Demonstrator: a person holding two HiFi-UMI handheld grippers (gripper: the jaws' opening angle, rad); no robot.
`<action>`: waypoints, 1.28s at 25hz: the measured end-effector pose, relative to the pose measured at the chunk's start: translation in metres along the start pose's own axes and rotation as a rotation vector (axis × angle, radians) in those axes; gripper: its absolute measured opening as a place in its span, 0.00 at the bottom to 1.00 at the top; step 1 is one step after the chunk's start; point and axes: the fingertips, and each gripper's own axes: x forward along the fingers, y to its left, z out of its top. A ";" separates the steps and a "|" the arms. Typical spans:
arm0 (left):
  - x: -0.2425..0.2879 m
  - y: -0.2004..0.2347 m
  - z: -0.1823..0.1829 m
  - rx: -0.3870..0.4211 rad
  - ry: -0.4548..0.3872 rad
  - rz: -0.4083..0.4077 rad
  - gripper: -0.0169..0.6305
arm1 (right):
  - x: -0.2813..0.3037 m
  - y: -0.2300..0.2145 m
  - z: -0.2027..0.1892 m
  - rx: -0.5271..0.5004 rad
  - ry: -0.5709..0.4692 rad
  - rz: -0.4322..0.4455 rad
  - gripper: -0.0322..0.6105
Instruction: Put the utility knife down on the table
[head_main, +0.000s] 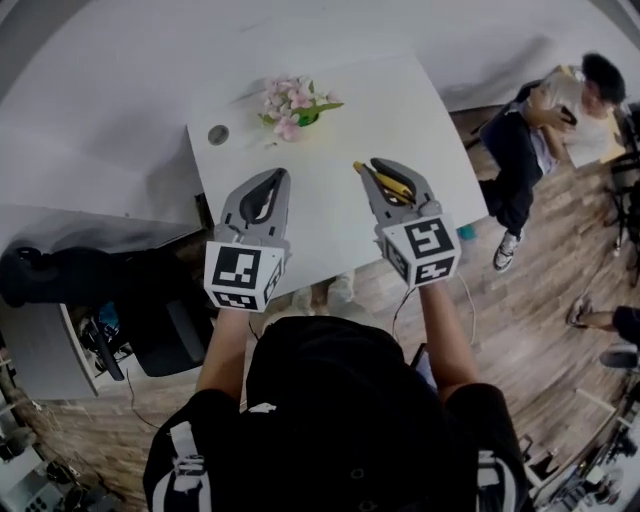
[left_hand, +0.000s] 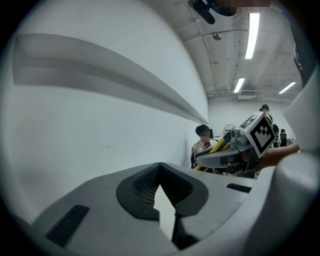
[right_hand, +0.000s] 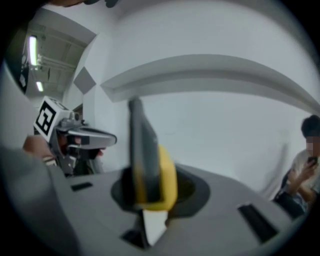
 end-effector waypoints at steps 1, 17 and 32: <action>0.000 0.002 -0.003 -0.009 0.005 0.018 0.06 | 0.005 0.000 -0.004 -0.002 0.011 0.020 0.18; -0.022 0.019 -0.067 -0.120 0.130 0.227 0.06 | 0.070 0.033 -0.112 -0.025 0.274 0.286 0.18; -0.028 0.022 -0.131 -0.187 0.234 0.230 0.06 | 0.091 0.055 -0.204 -0.013 0.463 0.349 0.18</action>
